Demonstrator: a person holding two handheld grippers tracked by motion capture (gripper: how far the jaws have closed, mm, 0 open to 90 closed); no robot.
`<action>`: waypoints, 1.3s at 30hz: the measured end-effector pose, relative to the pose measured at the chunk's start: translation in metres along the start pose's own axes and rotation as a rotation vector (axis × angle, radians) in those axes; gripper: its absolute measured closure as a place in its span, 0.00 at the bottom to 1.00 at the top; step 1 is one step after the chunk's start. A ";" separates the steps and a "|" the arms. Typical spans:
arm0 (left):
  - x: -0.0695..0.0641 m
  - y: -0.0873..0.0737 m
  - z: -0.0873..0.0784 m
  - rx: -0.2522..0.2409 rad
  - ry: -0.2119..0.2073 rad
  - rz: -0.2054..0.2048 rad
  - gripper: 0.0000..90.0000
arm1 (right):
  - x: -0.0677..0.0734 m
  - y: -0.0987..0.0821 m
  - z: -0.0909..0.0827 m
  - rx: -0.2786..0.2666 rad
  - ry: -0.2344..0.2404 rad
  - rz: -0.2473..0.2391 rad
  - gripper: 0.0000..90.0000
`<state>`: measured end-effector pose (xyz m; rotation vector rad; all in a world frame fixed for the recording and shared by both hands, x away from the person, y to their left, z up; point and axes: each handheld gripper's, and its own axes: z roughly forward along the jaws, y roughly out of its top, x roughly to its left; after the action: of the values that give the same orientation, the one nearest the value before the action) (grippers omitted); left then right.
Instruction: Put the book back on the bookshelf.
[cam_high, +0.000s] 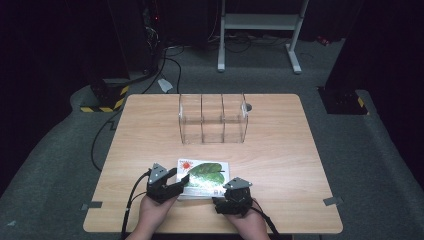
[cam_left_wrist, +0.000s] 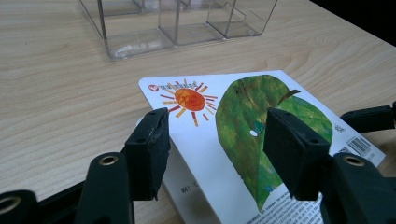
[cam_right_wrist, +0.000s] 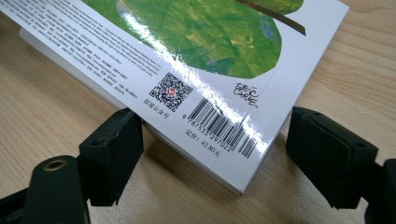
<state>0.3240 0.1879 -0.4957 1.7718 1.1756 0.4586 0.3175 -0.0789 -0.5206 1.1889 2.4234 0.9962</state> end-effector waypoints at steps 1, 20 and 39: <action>0.001 0.000 0.000 0.007 0.003 -0.005 0.45 | -0.001 0.000 0.000 -0.002 0.000 -0.007 0.21; 0.012 -0.004 0.012 0.112 -0.115 -0.080 0.48 | -0.001 0.000 -0.001 -0.001 0.004 -0.011 0.22; 0.010 -0.008 0.009 0.088 -0.104 0.105 0.62 | -0.028 0.003 -0.011 -0.086 0.079 0.092 0.28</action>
<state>0.3315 0.1931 -0.5086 1.9166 1.0474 0.3768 0.3315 -0.1039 -0.5122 1.2636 2.3771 1.1831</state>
